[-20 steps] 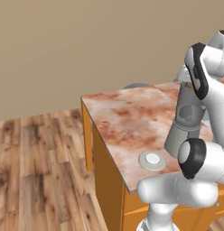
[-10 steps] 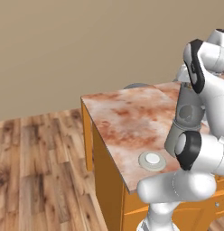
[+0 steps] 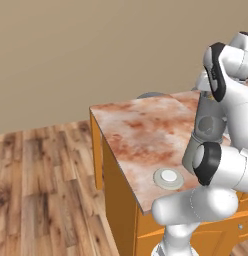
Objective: Grab the onion and lemon from the fridge, place them in the blender, close the lid, and turn on the blender to create a marinade.
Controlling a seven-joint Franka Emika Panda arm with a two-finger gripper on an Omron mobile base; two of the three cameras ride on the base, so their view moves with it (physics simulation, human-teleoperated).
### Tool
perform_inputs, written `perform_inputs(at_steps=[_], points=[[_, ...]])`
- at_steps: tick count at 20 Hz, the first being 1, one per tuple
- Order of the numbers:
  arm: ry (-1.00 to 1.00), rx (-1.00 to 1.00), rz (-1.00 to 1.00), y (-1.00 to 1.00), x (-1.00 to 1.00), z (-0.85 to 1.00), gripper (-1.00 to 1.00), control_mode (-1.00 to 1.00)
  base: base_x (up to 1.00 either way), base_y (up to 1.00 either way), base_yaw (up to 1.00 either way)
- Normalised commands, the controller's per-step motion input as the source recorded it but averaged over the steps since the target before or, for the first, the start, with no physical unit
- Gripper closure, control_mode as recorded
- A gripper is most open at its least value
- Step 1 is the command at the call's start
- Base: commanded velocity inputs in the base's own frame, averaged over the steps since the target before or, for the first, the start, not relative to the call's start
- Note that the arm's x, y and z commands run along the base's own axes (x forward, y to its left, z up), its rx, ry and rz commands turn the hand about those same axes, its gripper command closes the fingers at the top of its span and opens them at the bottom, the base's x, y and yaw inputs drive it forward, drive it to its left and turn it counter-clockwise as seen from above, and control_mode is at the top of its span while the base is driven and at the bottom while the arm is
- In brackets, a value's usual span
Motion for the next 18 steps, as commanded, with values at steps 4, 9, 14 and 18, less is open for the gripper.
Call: perform_inputs(at_steps=[4,9,14,18], points=[[-0.01,0.0,0.0,0.0,0.0,0.0,-1.0,-1.0,0.0,0.0,0.0],[-0.1,0.0,-0.02,0.0,-0.09,0.23,-1.0,-1.0,0.0,0.0,0.0],[-0.21,-0.04,-0.03,0.15,-0.39,0.65,-1.0,-1.0,0.0,0.0,0.0],[-0.16,-0.04,-0.02,0.24,-0.44,0.34,-1.0,-1.0,0.0,0.0,0.0]])
